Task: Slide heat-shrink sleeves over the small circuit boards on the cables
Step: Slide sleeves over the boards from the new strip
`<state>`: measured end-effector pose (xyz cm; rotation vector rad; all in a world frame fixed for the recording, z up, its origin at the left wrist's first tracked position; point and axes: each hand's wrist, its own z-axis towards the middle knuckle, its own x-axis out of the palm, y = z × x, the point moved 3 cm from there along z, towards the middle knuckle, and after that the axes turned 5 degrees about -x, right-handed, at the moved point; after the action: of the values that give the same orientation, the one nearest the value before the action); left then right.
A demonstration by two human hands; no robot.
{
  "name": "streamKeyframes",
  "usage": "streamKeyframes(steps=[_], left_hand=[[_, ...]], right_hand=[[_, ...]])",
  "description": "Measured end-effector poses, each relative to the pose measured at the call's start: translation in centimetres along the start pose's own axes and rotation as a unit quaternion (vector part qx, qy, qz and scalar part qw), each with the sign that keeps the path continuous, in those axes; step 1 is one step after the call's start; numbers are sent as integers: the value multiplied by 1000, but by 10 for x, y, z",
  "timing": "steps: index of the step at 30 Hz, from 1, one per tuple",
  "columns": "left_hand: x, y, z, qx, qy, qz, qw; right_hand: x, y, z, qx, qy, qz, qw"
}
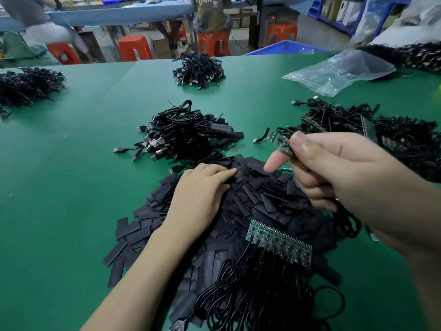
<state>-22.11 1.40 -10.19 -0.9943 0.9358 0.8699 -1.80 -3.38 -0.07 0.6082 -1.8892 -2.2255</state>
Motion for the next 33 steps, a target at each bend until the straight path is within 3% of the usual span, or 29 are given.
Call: streamKeyframes(steps=[6, 17, 21, 23, 26, 30, 33], left_hand=[[-7, -3, -2, -3, -37, -12, 999], [-19, 15, 3, 86, 73, -38, 993], [-30, 11, 1, 84, 18, -115, 990], [-40, 7, 0, 55, 3, -198, 979], [-55, -5, -4, 47, 57, -307, 949], [-74, -26, -12, 77, 74, -450, 887], [-79, -35, -15, 83, 83, -485, 866]], right_hand=[[7, -4, 0, 37, 33, -128, 991], [11, 0, -1, 31, 30, -207, 977], [11, -3, 0, 40, 20, -222, 974], [10, -5, 1, 31, 10, -242, 970], [8, -7, 3, 6, -31, -267, 963], [8, -9, 4, -4, -50, -240, 969], [12, -6, 3, -17, -25, -172, 985]])
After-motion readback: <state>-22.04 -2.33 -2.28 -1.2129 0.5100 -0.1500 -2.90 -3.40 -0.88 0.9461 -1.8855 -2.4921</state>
